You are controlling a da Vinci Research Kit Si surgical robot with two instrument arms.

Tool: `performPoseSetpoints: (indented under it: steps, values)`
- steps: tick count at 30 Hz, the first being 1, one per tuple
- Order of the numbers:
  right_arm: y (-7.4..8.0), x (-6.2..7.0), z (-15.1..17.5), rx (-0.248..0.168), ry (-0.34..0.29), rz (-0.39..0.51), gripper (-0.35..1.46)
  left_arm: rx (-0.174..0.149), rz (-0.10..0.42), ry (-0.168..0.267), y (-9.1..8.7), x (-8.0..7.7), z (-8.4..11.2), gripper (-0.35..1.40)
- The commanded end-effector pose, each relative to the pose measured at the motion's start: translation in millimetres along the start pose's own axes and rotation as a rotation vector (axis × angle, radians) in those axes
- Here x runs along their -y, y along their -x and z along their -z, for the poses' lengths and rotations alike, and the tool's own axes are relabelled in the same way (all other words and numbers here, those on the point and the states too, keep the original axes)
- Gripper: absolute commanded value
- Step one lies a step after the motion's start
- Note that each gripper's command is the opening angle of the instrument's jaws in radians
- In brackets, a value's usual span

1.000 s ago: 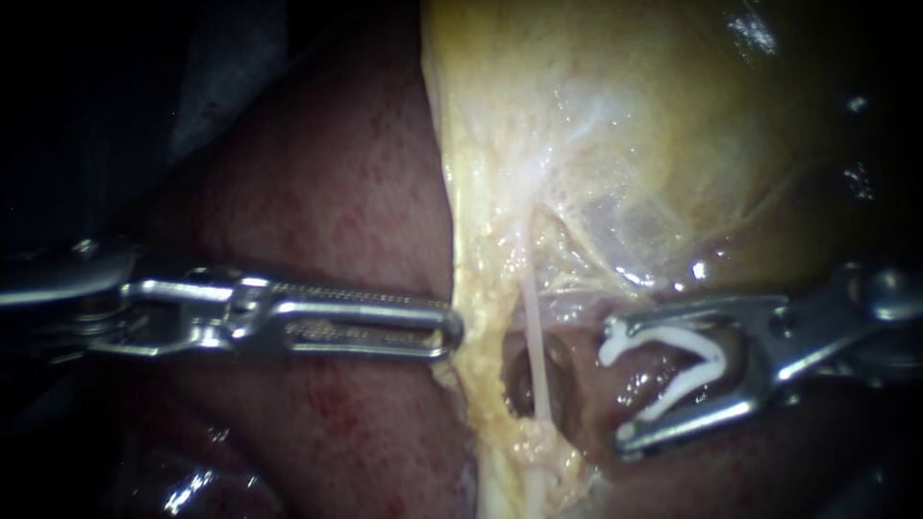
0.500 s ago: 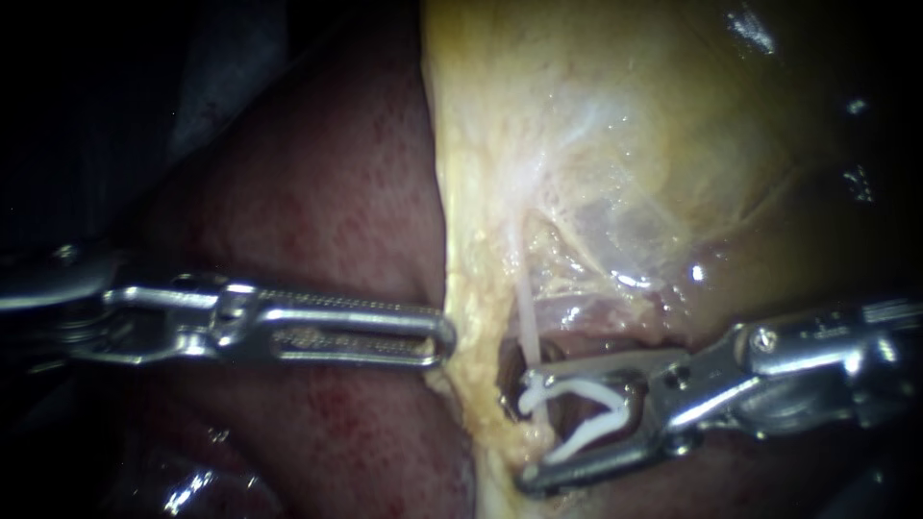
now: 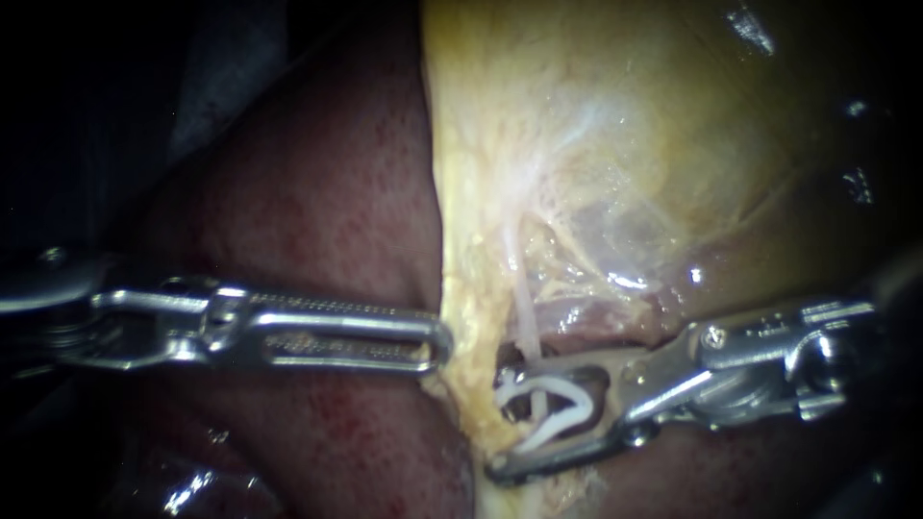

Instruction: Clipping first clip left tube

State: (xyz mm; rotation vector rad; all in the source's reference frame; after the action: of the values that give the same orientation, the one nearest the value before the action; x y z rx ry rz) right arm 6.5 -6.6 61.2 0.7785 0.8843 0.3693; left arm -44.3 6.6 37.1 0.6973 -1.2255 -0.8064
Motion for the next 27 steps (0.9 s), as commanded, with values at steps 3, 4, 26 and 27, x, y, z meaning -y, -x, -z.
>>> performPoseSetpoints:
  steps: [3, 4, 26, 27]
  values:
    - [-0.2, 0.2, -0.9, 0.005, -0.01, -0.007, 0.57, 0.0, 0.0, 0.001, 0.0, 0.0, 0.0, -0.35]
    - [-0.2, 0.2, -1.1, 0.007, -0.012, -0.005, 0.57, 0.0, 0.0, 0.001, 0.0, 0.0, 0.0, -0.35]
    - [-1.2, -0.2, -4.5, 0.046, -0.066, -0.058, 0.42, 0.0, 0.0, 0.001, 0.1, 0.2, -0.2, -0.35]
    - [-1.3, -0.2, -4.5, 0.046, -0.066, -0.058, 0.41, 0.0, 0.0, 0.001, 0.1, 0.2, -0.2, -0.35]
